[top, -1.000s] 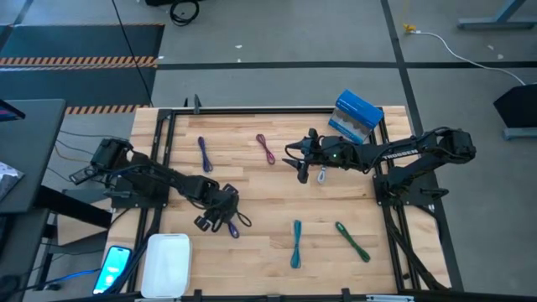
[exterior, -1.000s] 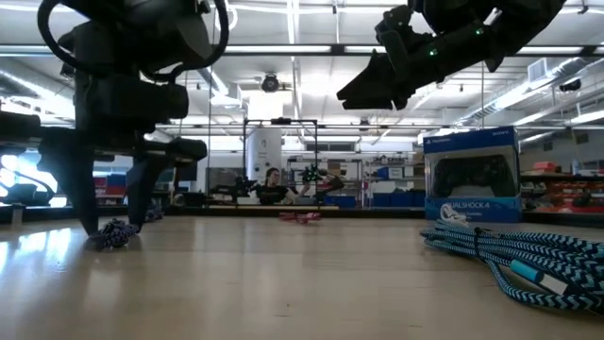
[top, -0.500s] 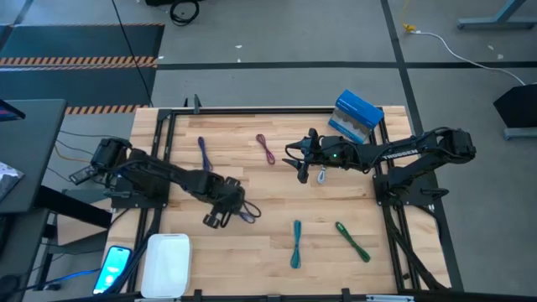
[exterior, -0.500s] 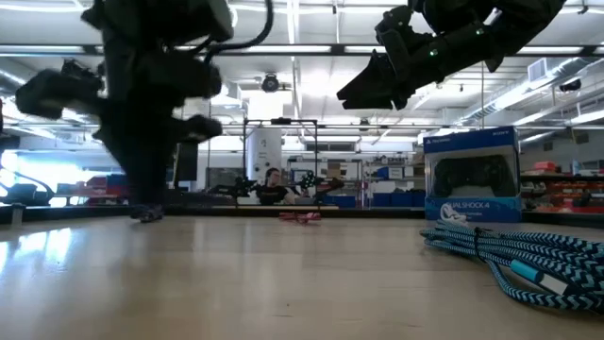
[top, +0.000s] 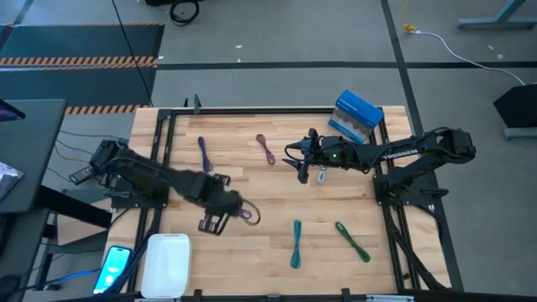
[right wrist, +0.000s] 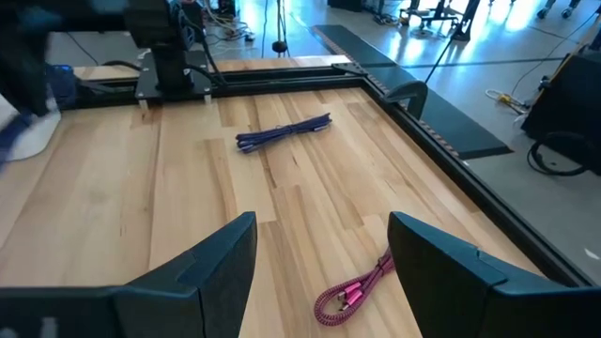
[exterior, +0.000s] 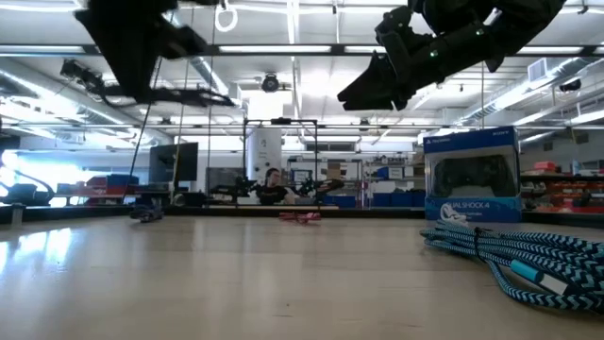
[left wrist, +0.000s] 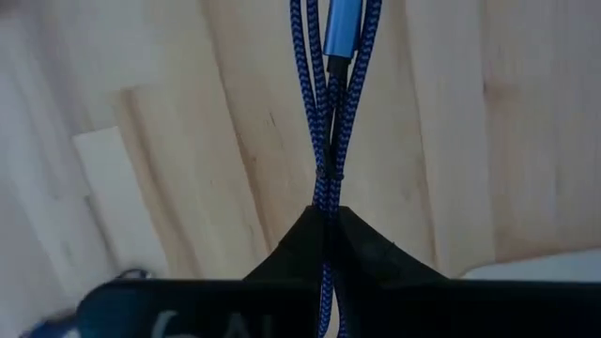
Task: Pick and place USB-C Cables
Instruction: Put the bottom dark blue charger cable into the white bin
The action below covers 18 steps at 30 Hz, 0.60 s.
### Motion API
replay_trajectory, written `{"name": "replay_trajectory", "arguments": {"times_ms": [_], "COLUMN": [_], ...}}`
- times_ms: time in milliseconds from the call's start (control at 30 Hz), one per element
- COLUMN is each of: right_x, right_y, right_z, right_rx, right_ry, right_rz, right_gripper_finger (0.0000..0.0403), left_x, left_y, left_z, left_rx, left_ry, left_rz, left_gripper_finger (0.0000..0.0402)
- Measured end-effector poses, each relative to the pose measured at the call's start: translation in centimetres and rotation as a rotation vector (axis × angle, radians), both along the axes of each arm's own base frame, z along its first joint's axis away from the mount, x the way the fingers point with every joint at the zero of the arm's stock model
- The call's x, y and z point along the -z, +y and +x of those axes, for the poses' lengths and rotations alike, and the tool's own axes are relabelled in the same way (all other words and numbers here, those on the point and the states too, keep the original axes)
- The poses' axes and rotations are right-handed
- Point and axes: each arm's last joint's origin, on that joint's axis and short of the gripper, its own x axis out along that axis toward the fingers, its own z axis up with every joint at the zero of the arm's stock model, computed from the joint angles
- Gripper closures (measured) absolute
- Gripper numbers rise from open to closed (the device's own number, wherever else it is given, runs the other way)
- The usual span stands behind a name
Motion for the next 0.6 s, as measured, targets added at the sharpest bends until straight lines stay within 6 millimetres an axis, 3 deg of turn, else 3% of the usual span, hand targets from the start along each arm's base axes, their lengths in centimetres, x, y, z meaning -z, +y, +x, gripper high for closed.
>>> {"name": "replay_trajectory", "arguments": {"times_ms": [367,600], "right_x": [0.1,0.1], "right_y": [0.0,0.0], "right_z": [0.0,0.0], "right_rx": [0.008,0.015], "right_ry": [-0.001,-0.007], "right_rz": [0.024,0.045], "right_gripper_finger": [0.0155,0.0155], "left_x": [-2.4,-2.6], "left_y": [-4.4,-8.0], "left_z": [-4.1,-7.4], "left_rx": [-0.545,-0.790], "left_ry": [0.041,0.014], "left_rz": [0.036,0.024], "left_gripper_finger": [0.0386,0.0387]}}
